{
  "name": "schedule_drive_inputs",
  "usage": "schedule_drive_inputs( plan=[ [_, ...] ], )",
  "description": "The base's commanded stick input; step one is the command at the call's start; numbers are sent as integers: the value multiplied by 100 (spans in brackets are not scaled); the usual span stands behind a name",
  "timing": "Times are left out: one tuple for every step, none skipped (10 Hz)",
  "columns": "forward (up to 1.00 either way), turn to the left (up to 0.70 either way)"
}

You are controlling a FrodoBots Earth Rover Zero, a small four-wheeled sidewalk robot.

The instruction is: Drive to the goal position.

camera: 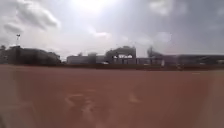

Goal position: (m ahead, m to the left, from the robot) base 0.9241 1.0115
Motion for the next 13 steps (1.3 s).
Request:
schedule_drive_inputs(
  plan=[
    [70,0],
    [70,0],
    [70,0],
    [70,0],
    [70,0],
    [70,0],
    [70,0],
    [70,0],
    [70,0],
    [70,0],
    [70,0],
    [70,0],
    [70,0]
  ],
)
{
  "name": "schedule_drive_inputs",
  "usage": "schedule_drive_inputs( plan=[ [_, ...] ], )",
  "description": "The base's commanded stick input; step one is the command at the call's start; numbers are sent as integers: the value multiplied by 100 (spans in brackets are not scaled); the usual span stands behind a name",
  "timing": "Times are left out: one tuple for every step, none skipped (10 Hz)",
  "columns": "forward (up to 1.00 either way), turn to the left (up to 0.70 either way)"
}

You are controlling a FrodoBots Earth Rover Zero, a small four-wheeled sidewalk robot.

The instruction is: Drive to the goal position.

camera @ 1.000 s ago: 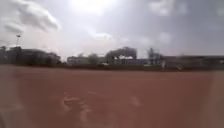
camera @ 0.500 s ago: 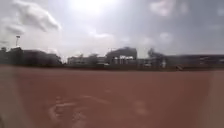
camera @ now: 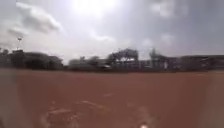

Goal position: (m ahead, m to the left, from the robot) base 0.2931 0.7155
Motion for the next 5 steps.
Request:
schedule_drive_inputs(
  plan=[
    [70,0],
    [70,0],
    [70,0],
    [70,0],
    [70,0]
  ],
)
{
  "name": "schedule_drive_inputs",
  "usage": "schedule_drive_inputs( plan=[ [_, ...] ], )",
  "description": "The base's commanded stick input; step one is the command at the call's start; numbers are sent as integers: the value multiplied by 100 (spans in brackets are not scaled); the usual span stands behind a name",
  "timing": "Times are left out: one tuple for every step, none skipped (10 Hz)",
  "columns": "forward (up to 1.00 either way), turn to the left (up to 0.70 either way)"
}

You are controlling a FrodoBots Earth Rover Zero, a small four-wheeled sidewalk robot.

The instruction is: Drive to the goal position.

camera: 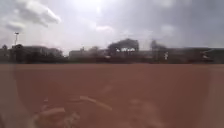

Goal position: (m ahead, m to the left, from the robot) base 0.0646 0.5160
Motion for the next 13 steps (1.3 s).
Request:
schedule_drive_inputs(
  plan=[
    [70,0],
    [70,0],
    [70,0],
    [70,0],
    [70,0],
    [70,0],
    [70,0],
    [70,0],
    [70,0],
    [70,0],
    [70,0],
    [70,0],
    [70,0]
  ],
)
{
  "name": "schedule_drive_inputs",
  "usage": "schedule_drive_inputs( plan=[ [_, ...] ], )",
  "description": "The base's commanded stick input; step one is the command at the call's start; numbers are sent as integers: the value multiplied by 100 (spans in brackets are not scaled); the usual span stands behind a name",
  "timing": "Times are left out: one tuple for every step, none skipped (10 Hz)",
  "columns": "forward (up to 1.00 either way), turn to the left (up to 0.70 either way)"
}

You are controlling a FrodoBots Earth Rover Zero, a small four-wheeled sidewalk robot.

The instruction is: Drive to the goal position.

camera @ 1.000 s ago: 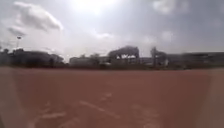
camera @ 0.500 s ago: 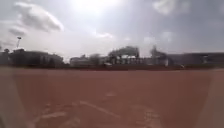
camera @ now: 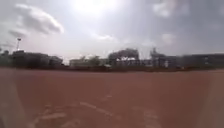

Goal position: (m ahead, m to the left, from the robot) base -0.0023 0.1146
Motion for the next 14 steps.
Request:
schedule_drive_inputs(
  plan=[
    [70,0],
    [70,0],
    [70,0],
    [70,0],
    [70,0],
    [70,0],
    [68,0],
    [63,0],
    [20,0],
    [0,0],
    [0,0],
    [0,0],
    [0,0],
    [0,0]
  ],
)
